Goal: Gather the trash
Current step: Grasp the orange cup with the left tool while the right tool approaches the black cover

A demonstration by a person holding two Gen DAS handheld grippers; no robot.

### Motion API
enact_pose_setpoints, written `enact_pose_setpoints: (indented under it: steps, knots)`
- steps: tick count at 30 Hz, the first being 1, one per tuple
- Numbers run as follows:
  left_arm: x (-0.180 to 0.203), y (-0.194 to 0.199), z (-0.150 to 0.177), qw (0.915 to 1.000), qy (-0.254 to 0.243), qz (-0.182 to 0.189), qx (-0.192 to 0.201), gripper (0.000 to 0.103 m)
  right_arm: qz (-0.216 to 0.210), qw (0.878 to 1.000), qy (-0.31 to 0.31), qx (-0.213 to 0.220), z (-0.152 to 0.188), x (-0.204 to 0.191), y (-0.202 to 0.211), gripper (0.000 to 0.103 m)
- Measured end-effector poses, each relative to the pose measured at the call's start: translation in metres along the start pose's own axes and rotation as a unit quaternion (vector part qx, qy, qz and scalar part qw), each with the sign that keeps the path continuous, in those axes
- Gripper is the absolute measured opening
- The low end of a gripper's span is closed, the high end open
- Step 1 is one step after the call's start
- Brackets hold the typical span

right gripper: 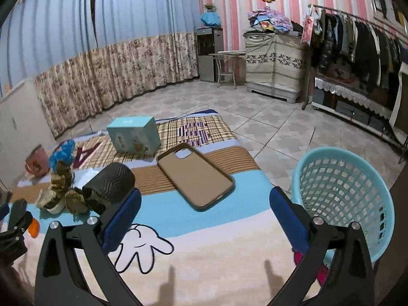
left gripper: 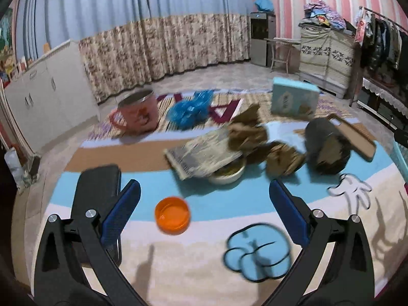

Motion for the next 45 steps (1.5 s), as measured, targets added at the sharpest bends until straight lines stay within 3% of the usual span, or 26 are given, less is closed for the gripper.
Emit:
enact_pose_setpoints:
  steps: [9,16,20,23,24,31,36,45]
  knots:
    - [-0.024,-0.027,0.022,0.9981,0.043,0.019,-0.040,0.095,-0.014,1.000,-0.013,-0.010,0.005,-0.032,-0.008,0.098]
    - [-0.022,-0.047,0.033,0.9924,0.062,0.059,-0.088,0.070,0.011,1.000,-0.005,-0.015,0.006,-0.027,-0.015,0.098]
    - [-0.018,-0.053,0.036,0.9923,0.052,0.052,-0.100,0.061,-0.008,0.999,-0.020,-0.033,0.009,-0.028,-0.023,0.098]
    - [-0.017,-0.054,0.036,0.9930,0.042,0.047,-0.100,0.048,-0.031,0.998,-0.024,-0.041,0.012,-0.034,-0.026,0.098]
    - [-0.017,-0.054,0.035,0.9929,0.042,0.050,-0.099,0.039,-0.035,0.998,-0.025,-0.042,0.012,-0.036,-0.027,0.098]
    - [-0.021,-0.050,0.028,0.9938,0.042,0.058,-0.086,0.039,-0.048,0.998,0.001,-0.046,0.015,-0.055,-0.032,0.098]
    - [-0.030,-0.042,0.014,0.9961,0.036,0.045,-0.067,0.039,-0.050,0.998,-0.001,-0.026,-0.003,-0.067,-0.033,0.098]
    - [-0.043,-0.039,-0.016,0.9979,0.029,0.037,-0.044,0.039,-0.059,0.997,0.005,-0.046,-0.027,-0.090,-0.075,0.098]
Point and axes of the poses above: each gripper's, at about its wrist camera, not at the fingertips, and y roughly against the way its jaws point, x to its right, z to its underside, the point moved 9 cm from there along -y, roughly the way its jaws point
